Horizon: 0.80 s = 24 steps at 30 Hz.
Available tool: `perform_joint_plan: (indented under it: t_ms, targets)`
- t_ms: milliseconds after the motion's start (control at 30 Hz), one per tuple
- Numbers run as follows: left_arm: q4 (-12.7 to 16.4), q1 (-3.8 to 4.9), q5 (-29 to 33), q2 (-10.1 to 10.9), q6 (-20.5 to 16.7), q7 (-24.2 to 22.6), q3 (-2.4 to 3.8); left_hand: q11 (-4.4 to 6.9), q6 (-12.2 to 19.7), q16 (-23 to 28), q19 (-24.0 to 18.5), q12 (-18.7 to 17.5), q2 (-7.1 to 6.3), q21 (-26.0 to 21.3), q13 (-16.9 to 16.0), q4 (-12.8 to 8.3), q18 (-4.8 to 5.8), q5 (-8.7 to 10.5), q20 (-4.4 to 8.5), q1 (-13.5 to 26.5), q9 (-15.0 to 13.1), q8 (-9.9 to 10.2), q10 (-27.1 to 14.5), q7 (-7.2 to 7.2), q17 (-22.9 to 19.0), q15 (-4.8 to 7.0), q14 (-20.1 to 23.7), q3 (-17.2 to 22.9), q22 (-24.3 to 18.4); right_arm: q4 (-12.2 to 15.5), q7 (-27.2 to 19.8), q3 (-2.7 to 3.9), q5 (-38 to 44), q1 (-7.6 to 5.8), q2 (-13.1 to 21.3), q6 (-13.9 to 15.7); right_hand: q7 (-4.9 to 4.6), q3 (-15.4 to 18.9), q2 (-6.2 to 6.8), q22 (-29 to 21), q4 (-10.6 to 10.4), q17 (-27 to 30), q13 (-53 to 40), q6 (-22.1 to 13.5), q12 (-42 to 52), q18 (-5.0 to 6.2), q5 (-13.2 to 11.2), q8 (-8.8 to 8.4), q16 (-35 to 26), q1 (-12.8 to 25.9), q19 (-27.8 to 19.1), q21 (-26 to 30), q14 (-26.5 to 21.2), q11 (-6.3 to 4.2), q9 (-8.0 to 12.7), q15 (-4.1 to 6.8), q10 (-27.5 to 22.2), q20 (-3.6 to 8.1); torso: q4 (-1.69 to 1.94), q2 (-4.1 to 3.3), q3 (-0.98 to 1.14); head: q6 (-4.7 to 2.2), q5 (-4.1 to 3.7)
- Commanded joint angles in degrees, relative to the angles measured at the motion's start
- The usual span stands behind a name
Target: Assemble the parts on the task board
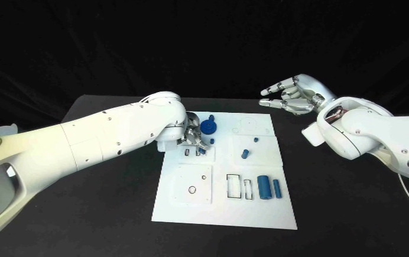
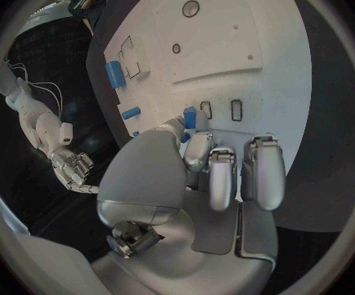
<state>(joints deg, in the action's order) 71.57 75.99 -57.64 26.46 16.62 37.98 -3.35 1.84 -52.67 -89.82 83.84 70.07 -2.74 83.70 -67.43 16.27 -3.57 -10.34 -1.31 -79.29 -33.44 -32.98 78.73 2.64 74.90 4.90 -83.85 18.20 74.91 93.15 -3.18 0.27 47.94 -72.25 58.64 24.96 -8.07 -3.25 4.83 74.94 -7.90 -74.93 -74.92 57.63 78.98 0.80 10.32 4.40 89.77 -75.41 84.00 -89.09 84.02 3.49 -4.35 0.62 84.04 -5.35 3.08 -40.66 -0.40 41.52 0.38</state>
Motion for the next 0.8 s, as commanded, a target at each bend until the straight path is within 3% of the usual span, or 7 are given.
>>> perform_joint_plan:
  t_ms: [33, 100, 200, 467, 800]
  targets:
    - [0.29, -0.15, 1.39, 0.32, -2.13, -0.46, -0.05, -0.28, 0.38, -0.18, 0.43, 0.17, -3.35, 0.32, 0.07, -7.10, 0.96, -0.44, -0.23, 1.33, -0.98, -0.05, 0.16, 0.17, 15.10, -0.36, -6.15, 11.70, 3.20, -0.06, -0.28, -0.01, 0.32, 0.05, -0.13, -0.87, -0.08, 0.30, -0.45, 12.82, 0.07, -14.20, -9.58, 0.12, -0.23, -0.22, 0.29, -0.10, -0.35, -0.11, 4.63, 0.32, 5.75, -0.26, -0.04, 0.26, 1.36, 0.09, 0.06, 0.00, 0.00, 0.01, -0.03]
    - [0.58, -0.18, 1.53, 0.62, -2.87, -0.58, -0.03, -0.21, 0.34, -0.18, 0.39, 0.06, -4.41, 0.32, 0.10, -8.21, 0.98, -0.54, -0.45, 2.42, -1.62, -0.34, 0.31, 0.13, 15.10, -0.33, -6.15, 15.27, 3.26, -0.11, -0.29, -0.01, 0.32, 0.07, -0.18, -0.90, -0.08, 0.30, -0.45, 12.82, 0.07, -14.20, -9.58, 0.12, -0.23, -0.22, 0.29, -0.10, -0.35, -0.11, 4.63, 0.32, 5.75, -0.26, -0.04, 0.26, 1.36, 0.09, 0.06, -0.03, 0.00, 0.01, -0.03]
    - [1.19, -0.23, 1.66, 1.14, -3.92, -0.72, 0.04, -0.47, 0.33, -0.18, 0.39, -0.04, -5.31, 0.35, 0.11, -9.02, 0.96, -0.46, -0.42, 3.88, -2.20, -0.60, 0.43, 0.15, 15.10, -0.33, -6.15, 17.50, 3.36, -0.22, -0.30, -0.02, 0.32, 0.10, -0.29, -0.93, -0.08, 0.47, -0.53, 12.86, 0.02, -14.23, -9.60, 0.11, -0.18, -0.23, 0.42, -0.11, -0.33, -0.08, 4.66, 0.30, 5.76, -0.26, -0.04, 0.25, 1.38, 0.09, 0.05, -0.05, 0.01, -0.01, -0.03]
    - [3.81, -0.41, 1.73, 3.31, -6.96, -1.05, 0.26, -0.39, 0.14, -0.18, 0.45, 0.08, -5.98, 0.42, -0.11, -10.31, 0.98, -0.68, -0.41, 4.79, -2.85, -0.97, 0.70, 0.18, 15.10, -0.30, -6.15, 19.61, 3.54, -0.54, -0.42, -0.05, 0.32, 0.29, -0.55, -1.20, -0.08, 0.50, -0.55, 12.81, 0.00, -14.20, -9.58, 0.11, -0.22, -0.22, 0.46, -0.12, -0.34, -0.07, 4.63, 0.33, 5.75, -0.25, -0.04, 0.25, 1.37, 0.09, 0.16, -0.08, 0.04, -0.14, 0.03]
    - [5.48, -1.43, 0.48, 4.64, -8.37, -1.03, 0.26, -0.38, 0.06, -0.18, 0.63, 0.21, -6.21, 0.61, -0.29, -10.95, 1.06, -0.70, -0.39, 5.26, -3.22, -1.19, 0.87, 0.20, 15.10, -0.28, -6.15, 20.77, 3.92, -0.72, -0.59, -0.06, 0.25, 0.40, -0.50, -1.13, -0.09, 0.60, -0.61, 12.75, -0.05, -14.20, -9.58, 0.10, -0.22, -0.21, 0.58, -0.13, -0.35, -0.03, 4.59, 0.36, 5.75, -0.25, -0.04, 0.25, 1.36, 0.09, 0.29, -0.11, -0.07, 0.19, 0.18]
